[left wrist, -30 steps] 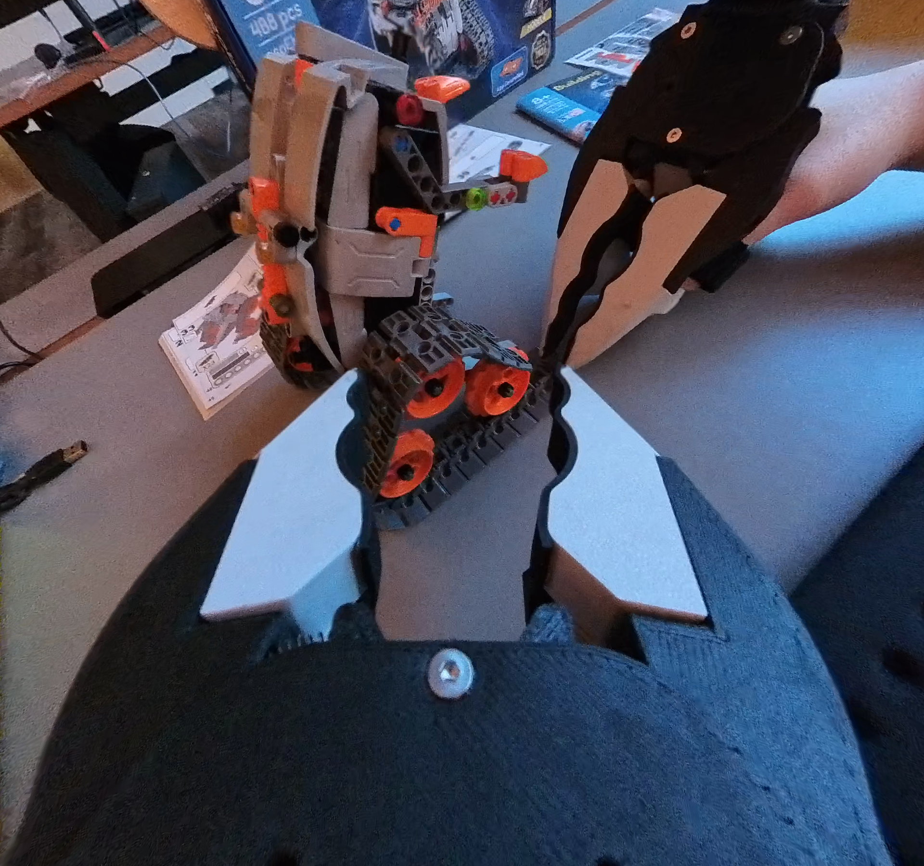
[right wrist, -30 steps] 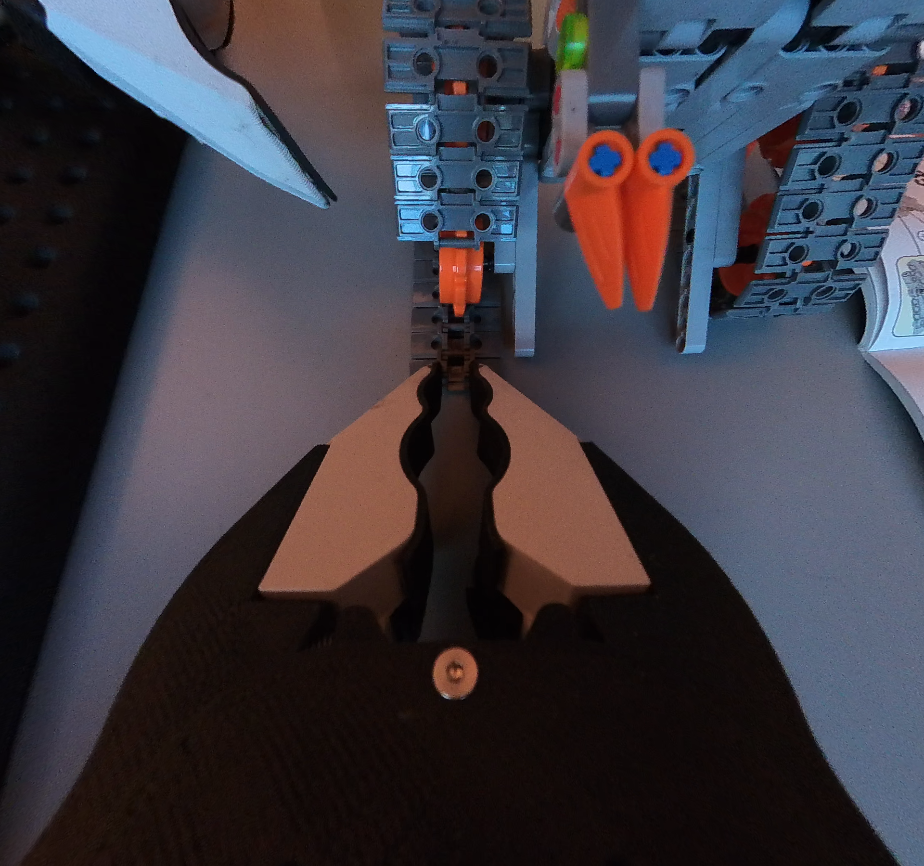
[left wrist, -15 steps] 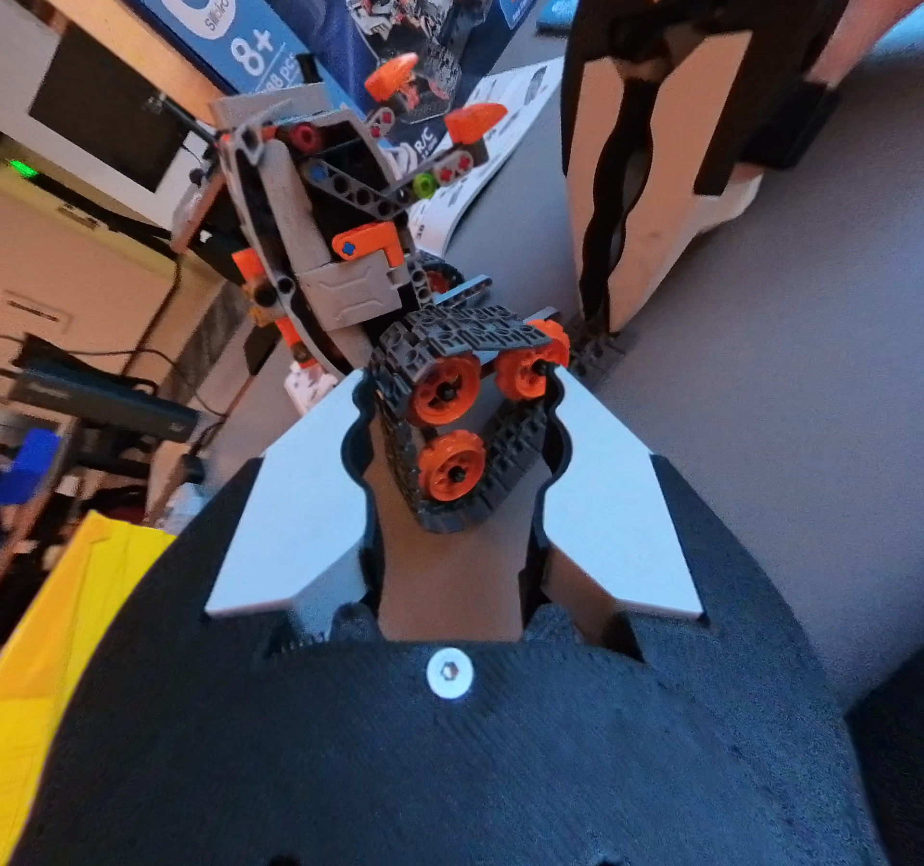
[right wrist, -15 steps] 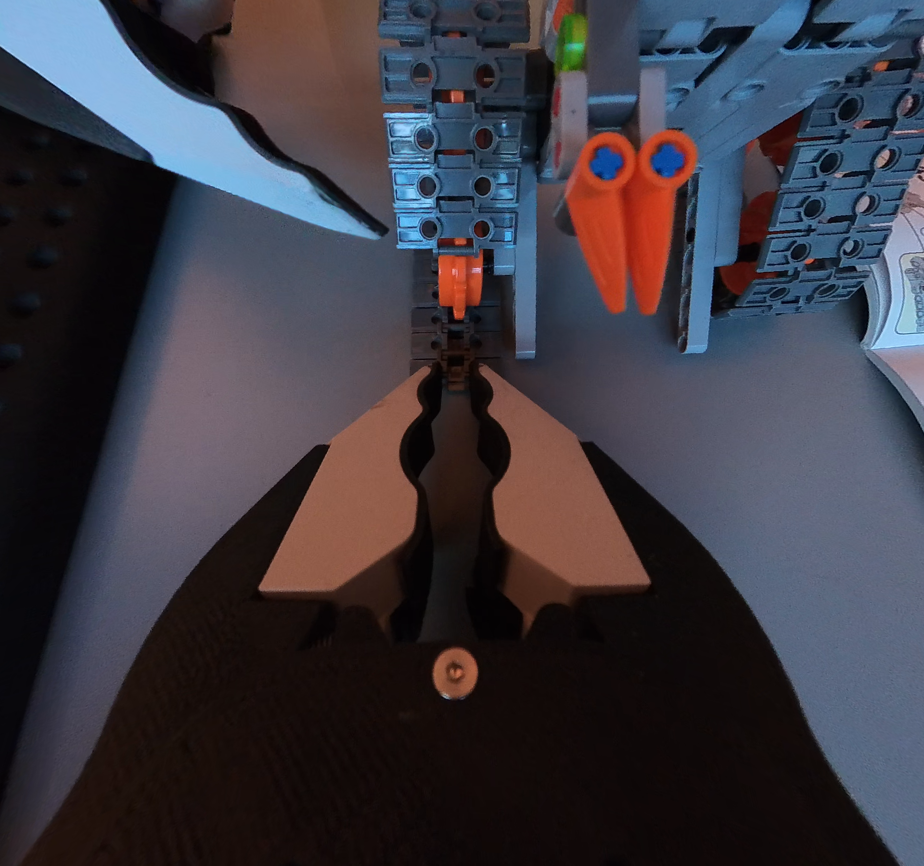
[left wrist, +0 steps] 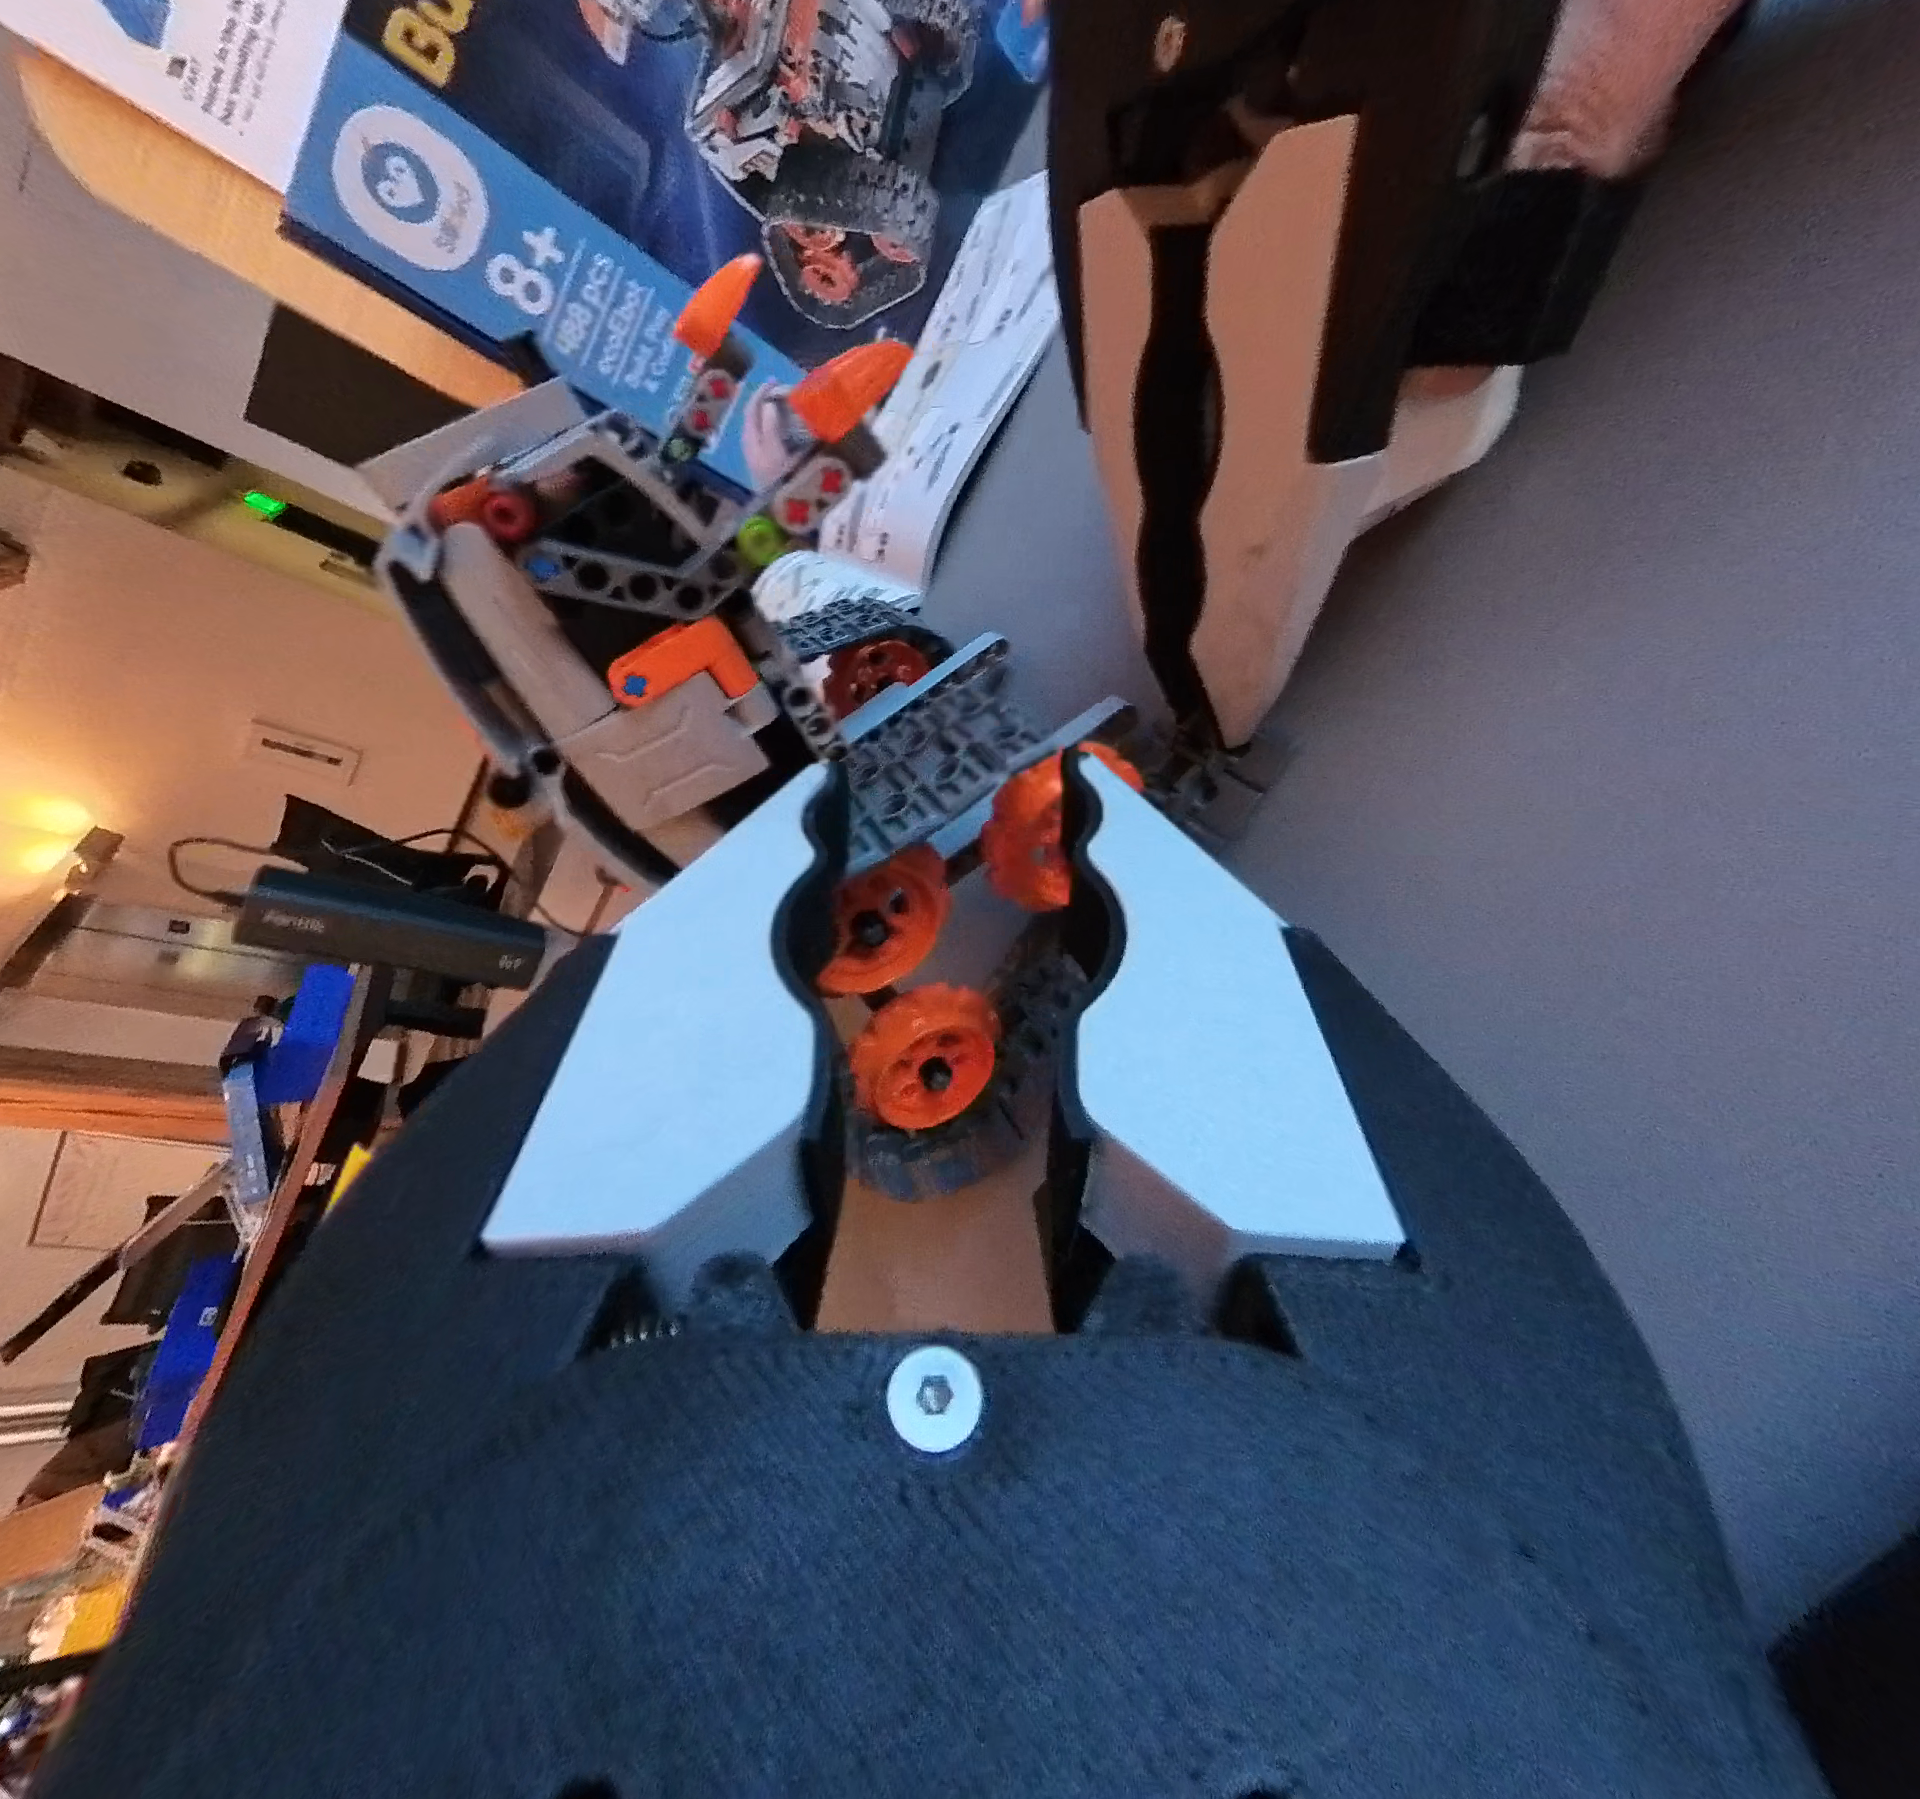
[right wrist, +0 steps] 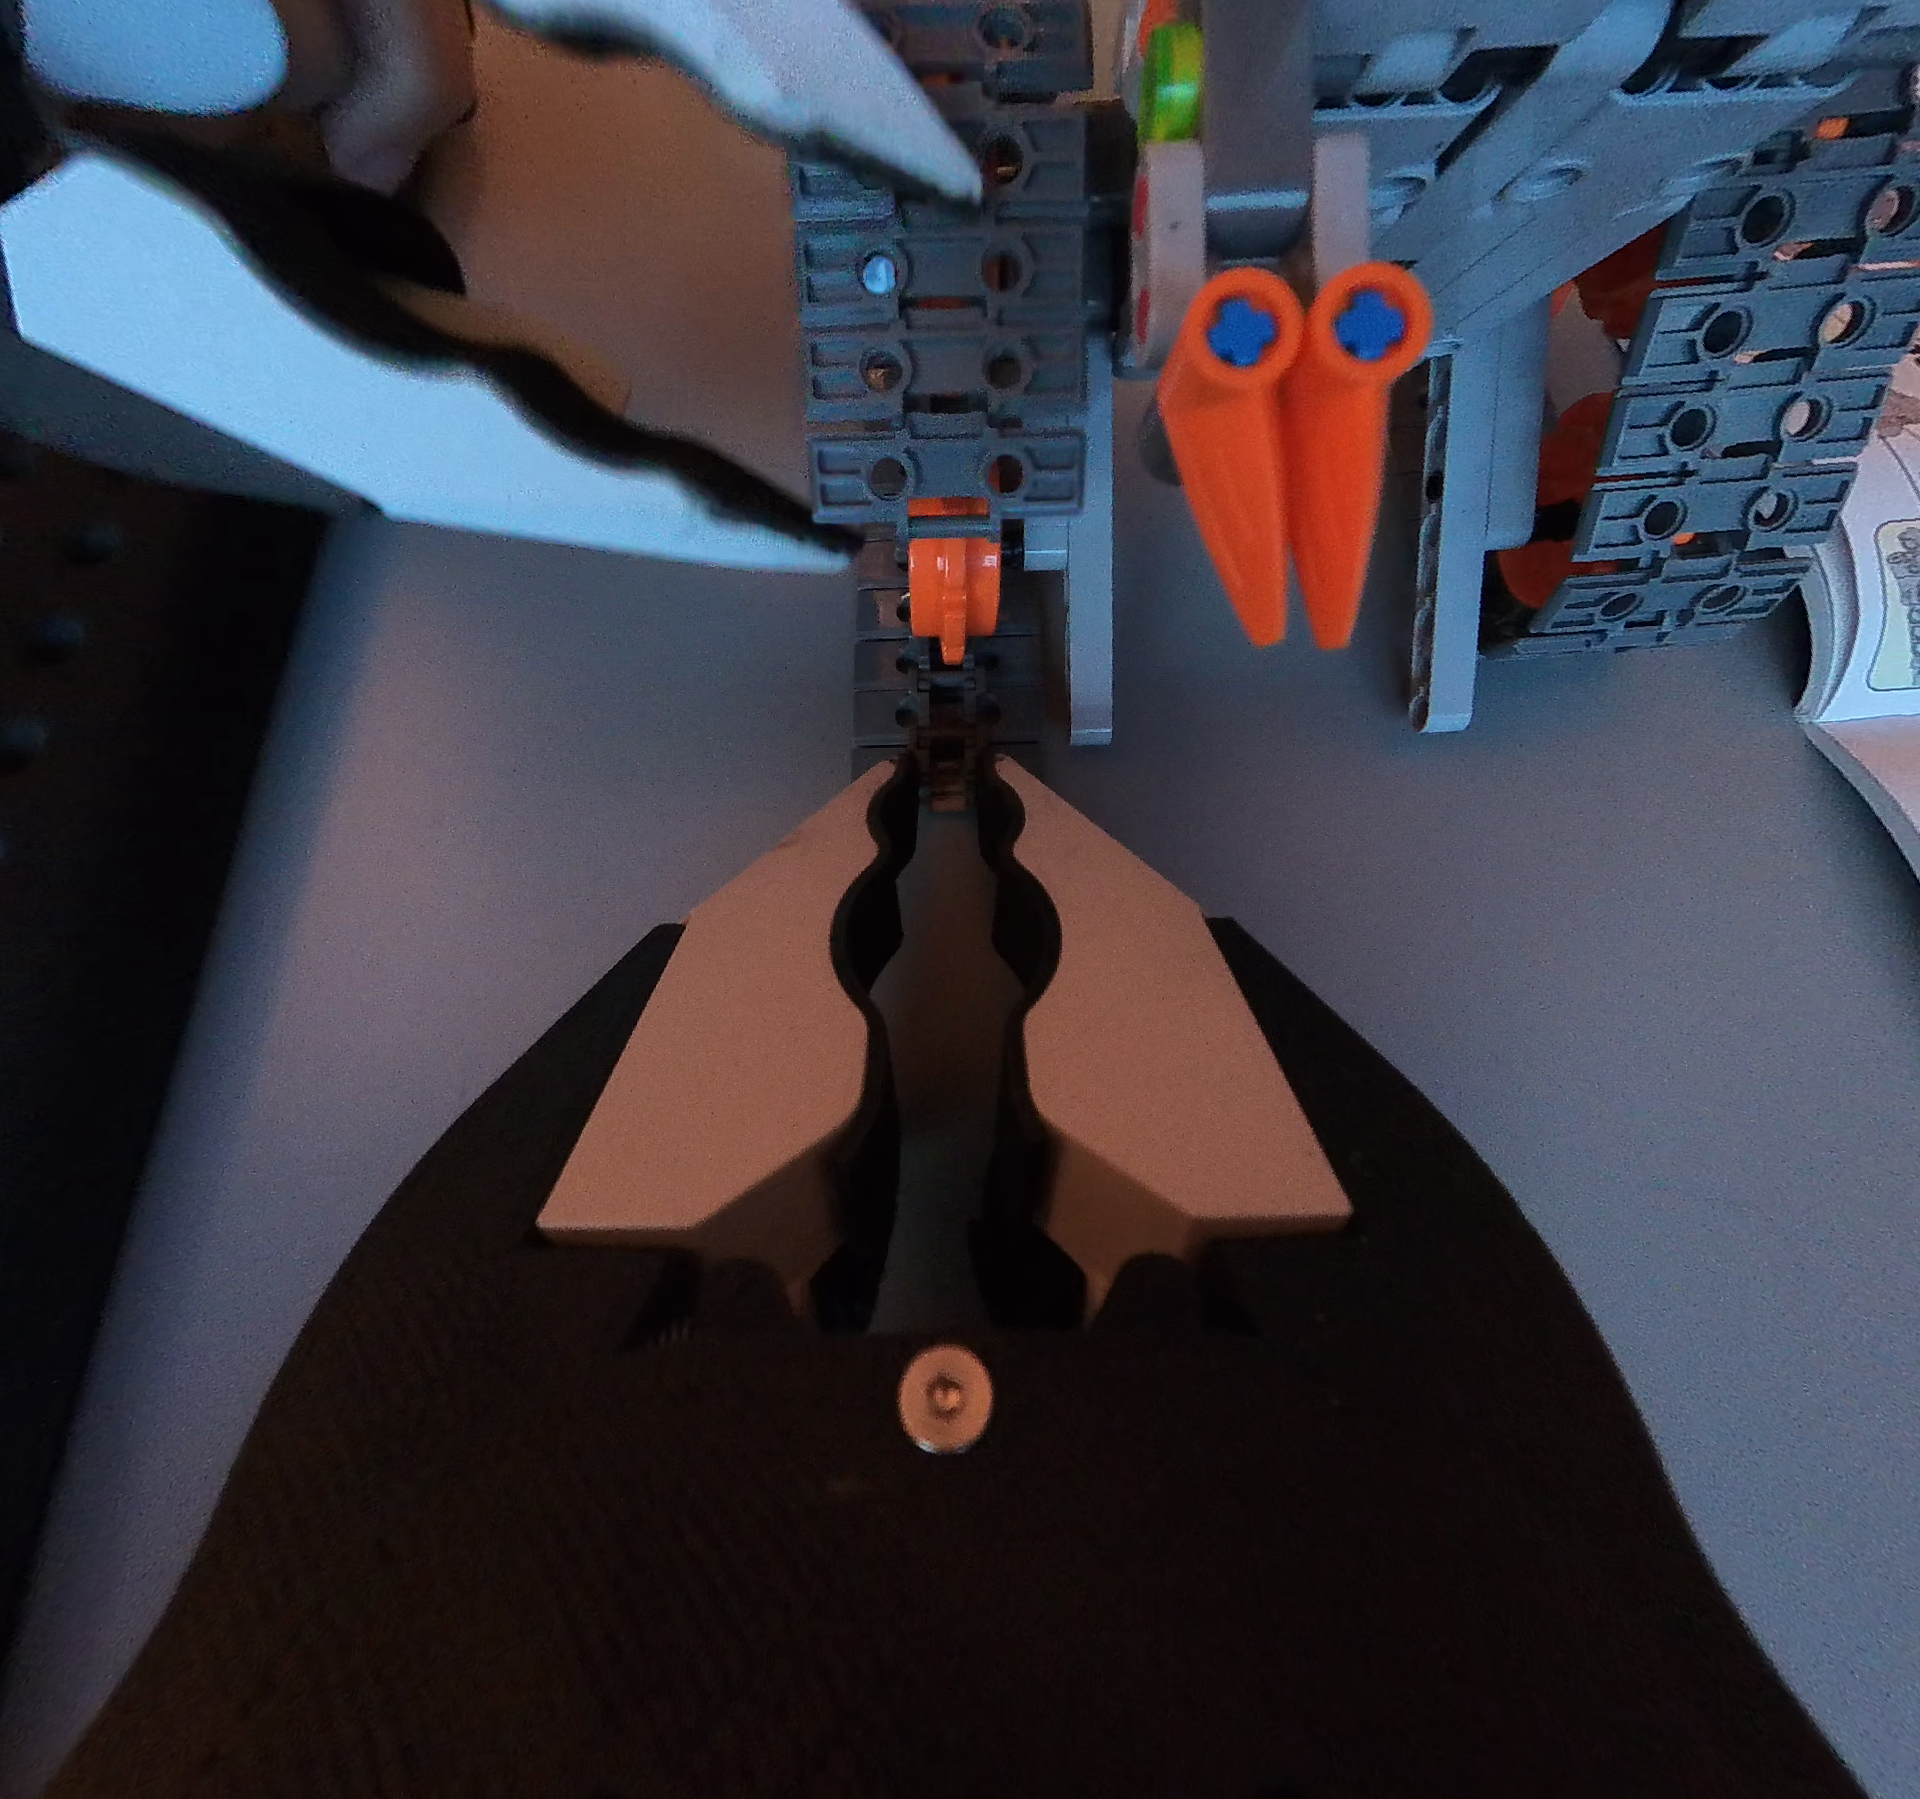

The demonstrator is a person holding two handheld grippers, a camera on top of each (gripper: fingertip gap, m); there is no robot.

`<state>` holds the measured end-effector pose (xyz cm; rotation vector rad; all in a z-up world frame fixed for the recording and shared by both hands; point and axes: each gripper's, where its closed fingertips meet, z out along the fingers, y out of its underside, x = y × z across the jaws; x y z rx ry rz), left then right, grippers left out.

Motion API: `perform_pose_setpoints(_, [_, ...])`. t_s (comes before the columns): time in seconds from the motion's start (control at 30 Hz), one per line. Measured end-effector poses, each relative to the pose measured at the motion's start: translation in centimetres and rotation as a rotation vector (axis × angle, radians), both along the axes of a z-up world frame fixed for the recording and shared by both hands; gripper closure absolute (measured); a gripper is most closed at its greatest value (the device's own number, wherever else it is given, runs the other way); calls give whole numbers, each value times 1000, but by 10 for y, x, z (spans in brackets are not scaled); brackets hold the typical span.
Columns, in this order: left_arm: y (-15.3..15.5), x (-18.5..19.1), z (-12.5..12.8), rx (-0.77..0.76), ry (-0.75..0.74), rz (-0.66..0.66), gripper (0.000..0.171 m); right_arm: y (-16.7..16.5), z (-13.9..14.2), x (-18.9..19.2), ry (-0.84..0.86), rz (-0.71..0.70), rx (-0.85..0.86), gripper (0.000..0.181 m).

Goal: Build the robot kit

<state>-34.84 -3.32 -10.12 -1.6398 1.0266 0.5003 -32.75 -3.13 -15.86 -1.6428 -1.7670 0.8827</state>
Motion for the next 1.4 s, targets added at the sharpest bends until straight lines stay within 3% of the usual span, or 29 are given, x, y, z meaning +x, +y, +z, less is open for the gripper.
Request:
perform_pose_setpoints(0.17, [-1,6,-19,-7,155,-18,126,0,0,0,1,0,7,169])
perform_pose_setpoints(0.47, [-23,30,-22,-50,108,-59,142,0,1,2,-1,12,37,169])
perform_pose_setpoints(0.63, [-22,36,-35,-140,80,4,149,2,8,3,13,4,22,170])
perform_pose_setpoints(0.83, [-10,28,-47,-193,137,95,150,2,12,1,13,-15,-9,170])
perform_pose_setpoints(1.07, [-1,22,-54,-188,247,205,166,4,14,-1,7,-44,-27,170])
perform_pose_setpoints(1.23, [-1,18,-52,-206,145,234,168,3,20,-6,96,-43,-56,168])
perform_pose_setpoints(1.3, [-2,17,-50,-212,90,247,169,1,25,-4,117,-39,-81,151])
perform_pose_setpoints(1.4, [-5,12,-47,-233,7,262,169,1,27,9,149,7,-11,149])
